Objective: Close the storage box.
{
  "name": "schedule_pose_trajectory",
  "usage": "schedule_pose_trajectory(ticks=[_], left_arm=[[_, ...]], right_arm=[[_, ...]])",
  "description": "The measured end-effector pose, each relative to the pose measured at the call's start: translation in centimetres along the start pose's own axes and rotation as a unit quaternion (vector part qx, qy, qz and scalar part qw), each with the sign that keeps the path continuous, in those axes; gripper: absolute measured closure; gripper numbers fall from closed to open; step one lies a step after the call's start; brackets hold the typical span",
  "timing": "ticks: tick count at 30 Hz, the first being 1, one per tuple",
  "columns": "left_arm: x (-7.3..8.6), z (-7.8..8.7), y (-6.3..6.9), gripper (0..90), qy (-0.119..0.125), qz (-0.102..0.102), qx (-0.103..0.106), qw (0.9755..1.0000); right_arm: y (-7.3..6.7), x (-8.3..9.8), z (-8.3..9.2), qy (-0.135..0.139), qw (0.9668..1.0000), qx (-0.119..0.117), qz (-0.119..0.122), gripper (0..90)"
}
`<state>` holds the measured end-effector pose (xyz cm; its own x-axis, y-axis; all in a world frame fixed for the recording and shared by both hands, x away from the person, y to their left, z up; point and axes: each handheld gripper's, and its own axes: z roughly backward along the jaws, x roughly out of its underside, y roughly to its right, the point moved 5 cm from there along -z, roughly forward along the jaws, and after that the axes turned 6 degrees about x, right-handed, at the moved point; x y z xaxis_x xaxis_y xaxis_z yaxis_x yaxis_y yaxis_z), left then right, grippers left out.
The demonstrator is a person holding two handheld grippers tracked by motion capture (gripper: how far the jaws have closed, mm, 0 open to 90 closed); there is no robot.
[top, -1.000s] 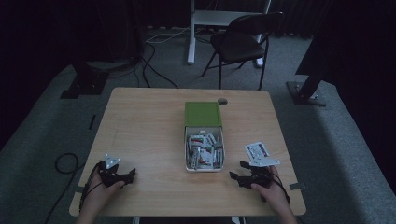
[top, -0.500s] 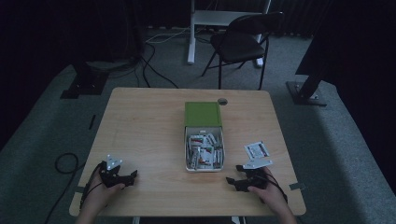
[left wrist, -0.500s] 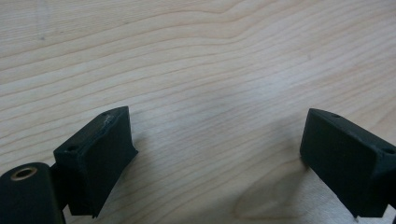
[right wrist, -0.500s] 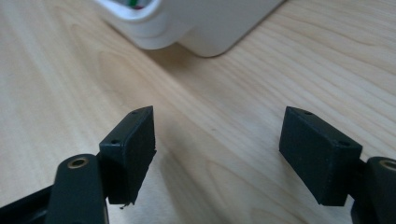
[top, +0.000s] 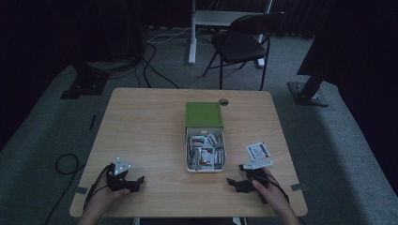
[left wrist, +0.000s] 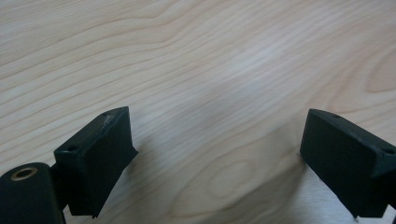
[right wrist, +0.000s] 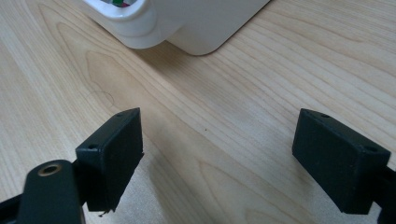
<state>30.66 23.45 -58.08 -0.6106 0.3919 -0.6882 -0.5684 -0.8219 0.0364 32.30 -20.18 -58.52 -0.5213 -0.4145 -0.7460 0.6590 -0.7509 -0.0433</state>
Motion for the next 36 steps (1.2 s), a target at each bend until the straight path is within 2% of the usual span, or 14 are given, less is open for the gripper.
schedule_pose_trajectory(ticks=[4, 6, 8, 9, 12, 17, 29, 31, 36], left_arm=[[-0.4, -0.3, 0.8, 10.2, 0.004, -0.012, 0.019, 0.9997], [-0.7, -0.5, 1.2, 10.2, 0.015, -0.017, 0.035, 0.9991], [-0.7, -0.6, 1.3, 10.2, 0.015, -0.018, 0.04, 0.9989], [-0.9, -0.7, 1.7, 10.2, 0.013, -0.033, 0.046, 0.9983], [-1.1, -0.9, 2.4, 10.2, 0.012, -0.047, 0.056, 0.9973], [-2.0, -1.2, 3.3, 10.2, 0.021, -0.06, 0.057, 0.9964], [-3.8, -1.8, 5.3, 10.2, 0.034, -0.082, 0.076, 0.9932], [-4.1, -2.0, 5.6, 10.2, 0.035, -0.088, 0.077, 0.9925], [-4.7, -2.3, 6.3, 10.2, 0.044, -0.087, 0.087, 0.9914]], right_arm=[[0.0, 0.0, -0.1, -0.005, 0.9998, 0.006, 0.018, 15.9], [0.0, 0.0, -0.1, -0.006, 0.9996, 0.008, 0.027, 15.9], [0.0, 0.0, -0.1, -0.007, 0.9996, 0.009, 0.028, 15.9], [0.1, 0.0, -0.1, -0.006, 0.9996, 0.007, 0.026, 16.0], [0.4, -0.1, -0.1, -0.002, 0.9999, 0.006, 0.01, 15.9], [0.5, -0.3, 0.0, 0.012, 0.9998, 0.013, 0.004, 15.9], [0.7, -2.5, 0.9, 0.058, 0.9983, 0.0, -0.01, 15.9], [0.7, -2.8, 1.0, 0.062, 0.998, 0.004, -0.01, 15.9], [0.6, -3.4, 1.3, 0.072, 0.9974, 0.0, -0.009, 16.0]])
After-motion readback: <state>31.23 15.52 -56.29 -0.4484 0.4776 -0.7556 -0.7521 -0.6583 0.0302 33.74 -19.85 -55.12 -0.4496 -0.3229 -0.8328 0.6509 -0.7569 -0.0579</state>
